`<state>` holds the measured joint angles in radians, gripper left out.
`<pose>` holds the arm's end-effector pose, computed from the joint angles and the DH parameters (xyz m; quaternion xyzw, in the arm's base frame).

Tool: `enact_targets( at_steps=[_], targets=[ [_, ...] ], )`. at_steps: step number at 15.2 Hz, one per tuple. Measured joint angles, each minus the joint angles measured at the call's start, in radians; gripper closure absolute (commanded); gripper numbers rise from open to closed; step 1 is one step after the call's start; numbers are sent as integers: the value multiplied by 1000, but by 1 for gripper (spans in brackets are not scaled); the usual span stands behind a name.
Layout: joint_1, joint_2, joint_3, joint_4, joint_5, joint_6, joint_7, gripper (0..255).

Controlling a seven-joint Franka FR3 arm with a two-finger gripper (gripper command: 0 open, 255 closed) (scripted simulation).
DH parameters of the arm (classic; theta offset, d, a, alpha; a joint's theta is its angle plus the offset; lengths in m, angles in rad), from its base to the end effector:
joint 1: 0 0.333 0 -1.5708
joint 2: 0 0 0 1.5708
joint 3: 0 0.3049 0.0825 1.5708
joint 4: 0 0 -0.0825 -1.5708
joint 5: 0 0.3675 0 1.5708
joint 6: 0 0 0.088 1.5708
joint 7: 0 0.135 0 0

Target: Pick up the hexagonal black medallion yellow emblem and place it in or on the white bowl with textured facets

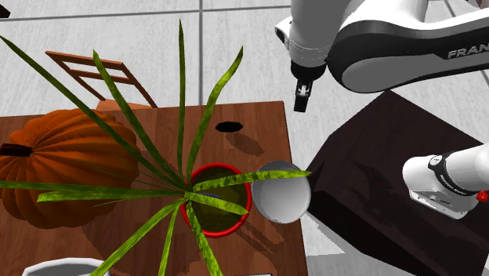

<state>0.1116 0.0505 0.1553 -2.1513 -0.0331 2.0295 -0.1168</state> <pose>0.4896 0.1309 0.3354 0.9763 0.1986 -0.0847 0.0167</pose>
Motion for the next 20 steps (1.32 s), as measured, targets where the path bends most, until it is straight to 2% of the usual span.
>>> enact_targets(
  at_steps=[9,17,20],
  targets=[
    [58,333,30,271,-88,62,-37,0],
    [134,627,39,586,-161,40,-83,0],
    [144,665,38,607,-170,57,-82,0]
  ],
)
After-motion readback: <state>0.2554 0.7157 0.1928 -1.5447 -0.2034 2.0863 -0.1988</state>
